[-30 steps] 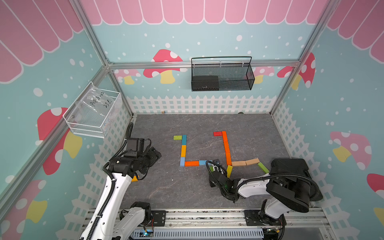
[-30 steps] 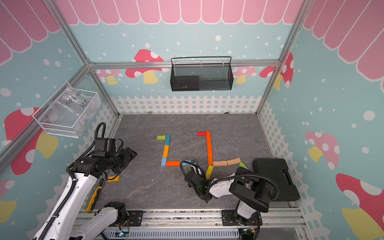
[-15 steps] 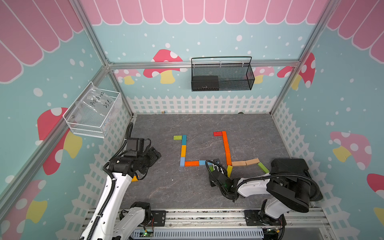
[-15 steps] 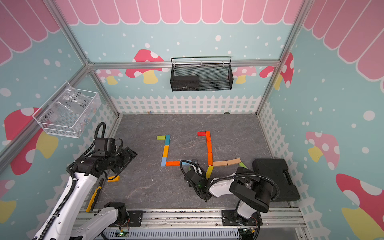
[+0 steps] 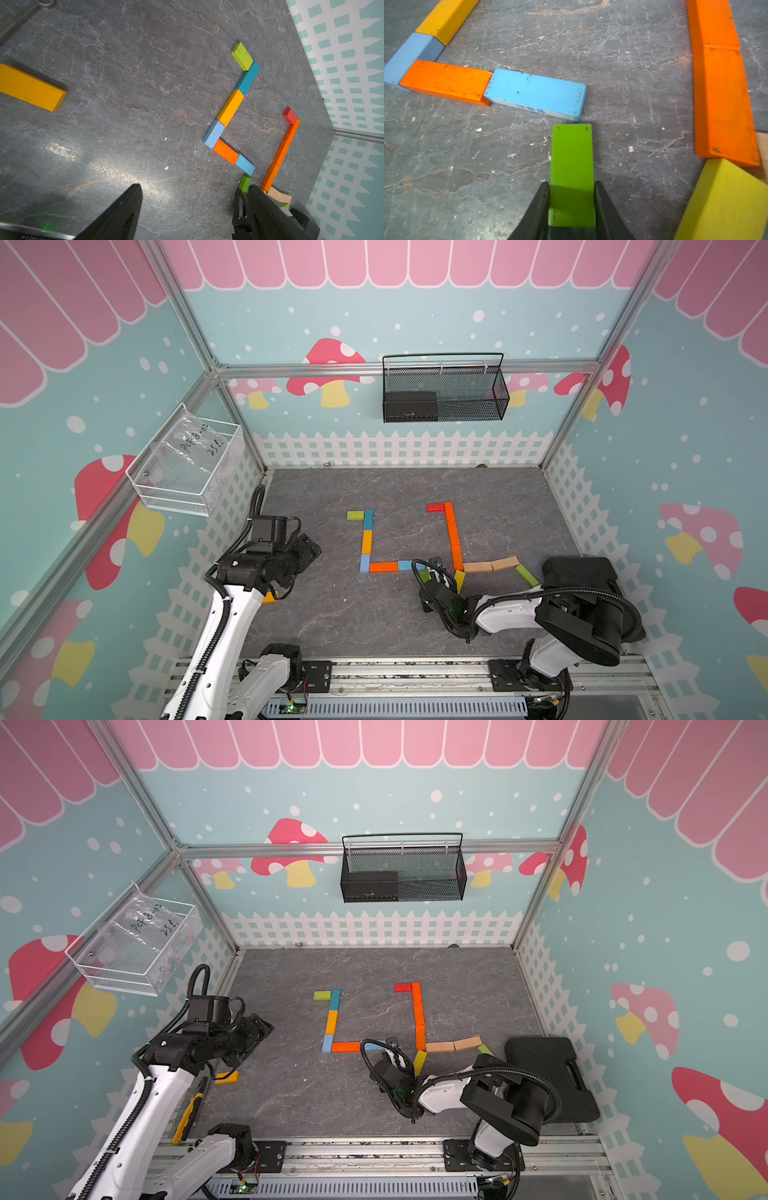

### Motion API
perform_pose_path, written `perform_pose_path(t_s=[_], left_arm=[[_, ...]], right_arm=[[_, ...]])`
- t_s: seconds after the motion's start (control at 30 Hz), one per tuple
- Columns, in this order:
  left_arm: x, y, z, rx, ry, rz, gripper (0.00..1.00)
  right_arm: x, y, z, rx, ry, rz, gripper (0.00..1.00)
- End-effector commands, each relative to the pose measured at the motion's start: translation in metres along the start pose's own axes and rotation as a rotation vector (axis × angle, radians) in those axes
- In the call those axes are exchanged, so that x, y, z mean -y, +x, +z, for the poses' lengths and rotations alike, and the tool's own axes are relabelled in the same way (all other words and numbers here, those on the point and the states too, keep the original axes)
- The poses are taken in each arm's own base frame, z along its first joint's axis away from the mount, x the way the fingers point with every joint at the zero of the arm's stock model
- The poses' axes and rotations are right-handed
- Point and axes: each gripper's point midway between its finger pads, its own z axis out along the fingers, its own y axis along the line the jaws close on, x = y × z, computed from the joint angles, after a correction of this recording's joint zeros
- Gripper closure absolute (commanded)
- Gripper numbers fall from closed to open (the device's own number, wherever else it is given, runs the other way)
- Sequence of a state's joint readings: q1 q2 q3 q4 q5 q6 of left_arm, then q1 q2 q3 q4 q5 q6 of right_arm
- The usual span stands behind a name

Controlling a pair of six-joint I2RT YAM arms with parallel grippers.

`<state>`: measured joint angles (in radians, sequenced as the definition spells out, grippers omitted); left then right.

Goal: Assemble a giraffe with building blocks
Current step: Assemble the building block at the center of the board.

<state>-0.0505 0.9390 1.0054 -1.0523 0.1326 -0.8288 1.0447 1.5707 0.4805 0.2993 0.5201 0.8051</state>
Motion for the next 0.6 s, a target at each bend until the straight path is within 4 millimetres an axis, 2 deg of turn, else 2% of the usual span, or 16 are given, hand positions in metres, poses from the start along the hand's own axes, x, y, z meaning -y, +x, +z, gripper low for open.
perform_pose_path(t_s=[0.0, 0.3, 0.57], left_arm=[[-0.0018, -0.0010, 0.0006, 0.007, 0.004, 0.008, 0.17], [-0.0039, -0.0010, -0.0011, 0.011, 0.003, 0.007, 0.17], [-0.0053, -0.0013, -0.0019, 0.013, 0.000, 0.005, 0.17]], right_arm=[[0.0130, 0.0245, 0.0055, -0.099, 0.045, -0.026, 0.68], [0.0097, 0.0244, 0.0077, -0.105, 0.038, -0.030, 0.63], [0.0061, 0.0198, 0.0034, -0.098, 0.012, -0.042, 0.40]])
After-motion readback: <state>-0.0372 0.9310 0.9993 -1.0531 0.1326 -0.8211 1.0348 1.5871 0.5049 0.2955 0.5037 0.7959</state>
